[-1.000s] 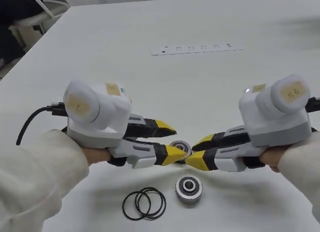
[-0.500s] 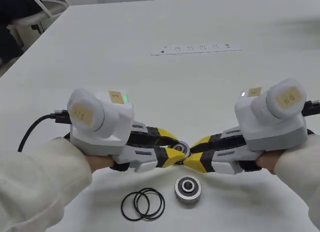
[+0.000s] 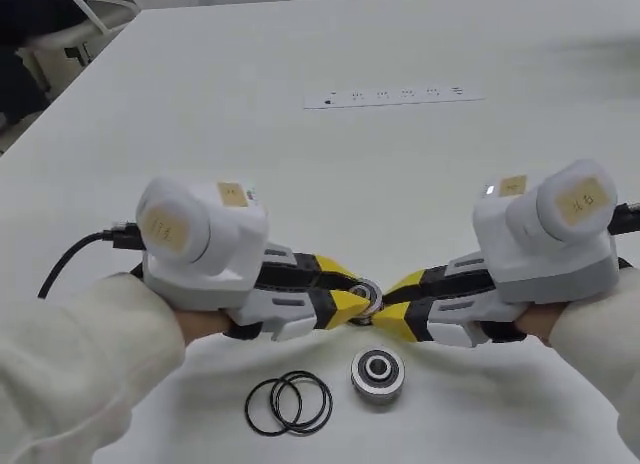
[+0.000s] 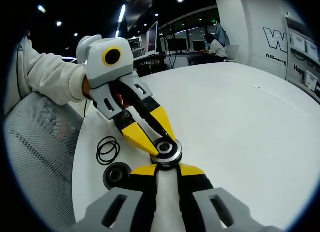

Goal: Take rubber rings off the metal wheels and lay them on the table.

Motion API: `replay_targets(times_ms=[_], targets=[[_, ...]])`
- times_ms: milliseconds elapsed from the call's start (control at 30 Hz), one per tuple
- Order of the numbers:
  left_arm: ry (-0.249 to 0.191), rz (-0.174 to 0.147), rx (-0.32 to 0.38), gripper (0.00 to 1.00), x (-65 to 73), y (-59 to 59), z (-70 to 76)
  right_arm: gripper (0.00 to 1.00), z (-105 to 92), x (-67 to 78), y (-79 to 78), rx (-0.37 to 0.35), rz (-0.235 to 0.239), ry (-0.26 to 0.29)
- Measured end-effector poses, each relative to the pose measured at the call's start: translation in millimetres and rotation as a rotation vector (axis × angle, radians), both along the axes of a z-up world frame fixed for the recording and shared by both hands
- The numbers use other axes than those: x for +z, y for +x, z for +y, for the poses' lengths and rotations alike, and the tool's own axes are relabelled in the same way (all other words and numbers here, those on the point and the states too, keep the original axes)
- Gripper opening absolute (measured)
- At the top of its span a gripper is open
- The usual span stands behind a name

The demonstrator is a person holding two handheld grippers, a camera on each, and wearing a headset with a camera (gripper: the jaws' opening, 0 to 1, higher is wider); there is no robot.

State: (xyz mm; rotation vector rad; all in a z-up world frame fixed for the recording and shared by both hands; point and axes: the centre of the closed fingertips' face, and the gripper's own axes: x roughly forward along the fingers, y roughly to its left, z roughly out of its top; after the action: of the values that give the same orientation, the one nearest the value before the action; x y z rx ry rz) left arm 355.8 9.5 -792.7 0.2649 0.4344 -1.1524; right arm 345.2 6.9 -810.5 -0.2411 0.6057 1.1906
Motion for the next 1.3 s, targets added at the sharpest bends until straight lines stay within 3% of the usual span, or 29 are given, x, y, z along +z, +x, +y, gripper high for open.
replay_targets(times_ms=[167, 467, 633, 700, 800, 900, 1300], targets=[[-0.002, -0.003, 0.0, 0.14, 0.0, 1.4, -0.6, 0.02, -2.6, 0.2, 0.8, 0.012, -0.03, -0.019], [-0.008, -0.006, 0.002, 0.14, 0.9, 2.2, -1.6, 0.01, -2.7, -0.1, 1.2, -0.008, -0.02, -0.016], [-0.01, -0.007, 0.004, 0.14, 1.2, 2.2, -1.7, 0.01, -3.2, -0.6, 1.3, -0.033, 0.013, 0.001], [-0.011, -0.008, 0.004, 0.14, 1.3, 2.4, -1.8, 0.0, -3.8, -0.7, 2.9, -0.074, 0.045, 0.008], [-0.005, -0.018, 0.0, 0.14, 1.5, 1.8, -1.9, 0.0, -4.2, -0.2, 3.7, -0.085, 0.045, 0.012], [0.01, -0.031, -0.006, 0.14, 1.7, 1.6, -2.6, 0.0, -5.4, 1.0, 5.7, -0.125, 0.081, 0.041], [0.025, -0.043, -0.018, 0.14, 2.0, -0.9, -1.9, 0.0, -10.2, 6.3, 11.2, -0.191, 0.128, 0.096]])
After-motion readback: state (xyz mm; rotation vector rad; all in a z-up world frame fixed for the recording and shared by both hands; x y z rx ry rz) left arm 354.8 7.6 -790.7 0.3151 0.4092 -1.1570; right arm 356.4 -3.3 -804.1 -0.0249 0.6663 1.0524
